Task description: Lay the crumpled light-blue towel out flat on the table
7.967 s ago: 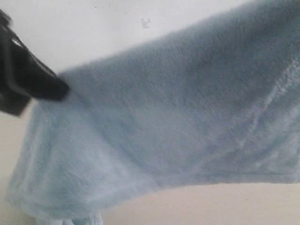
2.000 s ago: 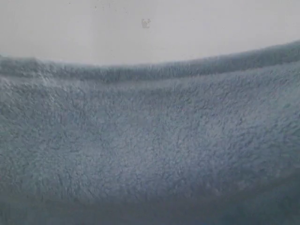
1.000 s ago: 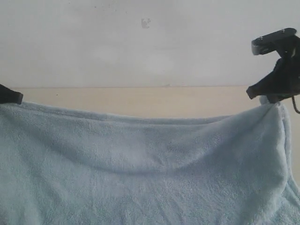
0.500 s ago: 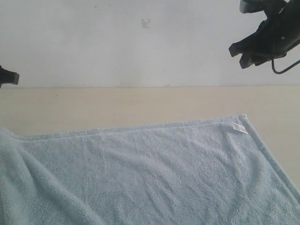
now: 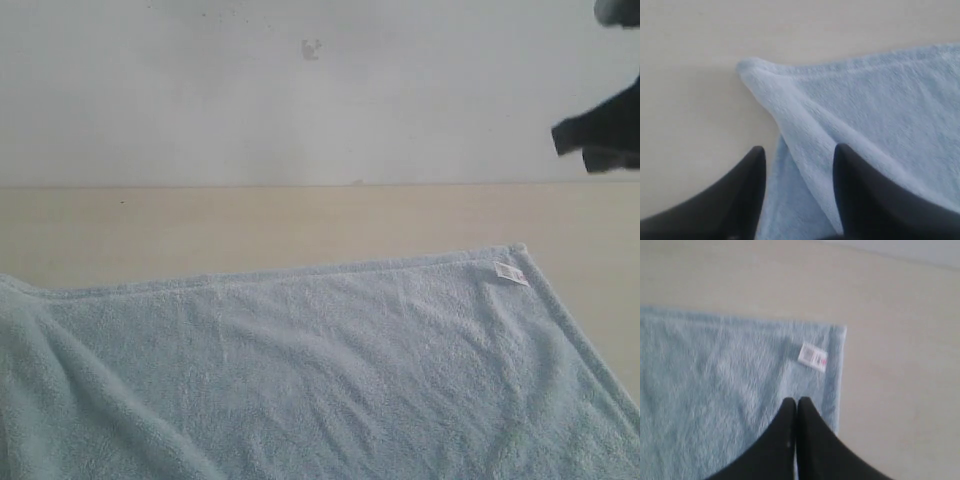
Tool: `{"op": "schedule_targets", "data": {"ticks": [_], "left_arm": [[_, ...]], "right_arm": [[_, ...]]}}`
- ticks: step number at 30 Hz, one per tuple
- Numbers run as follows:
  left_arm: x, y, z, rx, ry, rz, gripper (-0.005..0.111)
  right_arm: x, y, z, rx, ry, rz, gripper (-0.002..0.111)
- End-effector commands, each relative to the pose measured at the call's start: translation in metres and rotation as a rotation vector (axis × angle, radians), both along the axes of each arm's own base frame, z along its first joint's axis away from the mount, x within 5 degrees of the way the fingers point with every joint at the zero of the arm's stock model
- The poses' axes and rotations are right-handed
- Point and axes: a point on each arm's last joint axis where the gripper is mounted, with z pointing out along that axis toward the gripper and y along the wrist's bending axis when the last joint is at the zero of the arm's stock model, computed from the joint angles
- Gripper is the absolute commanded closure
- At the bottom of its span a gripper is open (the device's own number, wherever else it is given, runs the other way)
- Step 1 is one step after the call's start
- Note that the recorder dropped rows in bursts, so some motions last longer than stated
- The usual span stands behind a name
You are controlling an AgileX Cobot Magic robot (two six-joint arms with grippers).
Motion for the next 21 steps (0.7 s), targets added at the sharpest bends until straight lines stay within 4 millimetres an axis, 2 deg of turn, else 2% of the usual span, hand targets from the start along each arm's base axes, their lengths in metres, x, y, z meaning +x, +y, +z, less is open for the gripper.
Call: {"op": "schedule_targets", "data": {"ticks": [1, 3, 8, 13, 18, 21], "left_arm": [[-0.012, -0.009, -0.001, -0.125, 0.059, -0.014, 0.066], [-0.016, -0.011, 0.001, -0.158, 0.048, -0.009, 0.066], [-0.033, -0.011, 0.002, -0.155, 0.025, -0.024, 0.066], [-0.043, -0.011, 0.004, -0.164, -0.017, -0.026, 0.066], [-0.044, -0.010, -0.008, -0.154, -0.028, -0.032, 0.066], [-0.046, -0.010, -0.018, -0.145, -0.026, -0.044, 0.069]], "right_arm": [[-0.017, -0.001, -0.046, -0.003, 0.109, 0.011, 0.108], [-0.015, 0.000, -0.059, -0.003, 0.105, 0.016, 0.108], [0.002, 0.005, -0.073, 0.019, 0.169, 0.065, 0.108], [0.038, 0.017, -0.085, 0.082, 0.271, 0.142, 0.108], [0.076, 0.020, -0.085, 0.086, 0.252, 0.150, 0.108], [0.091, 0.021, -0.089, 0.089, 0.249, 0.151, 0.108]]}}
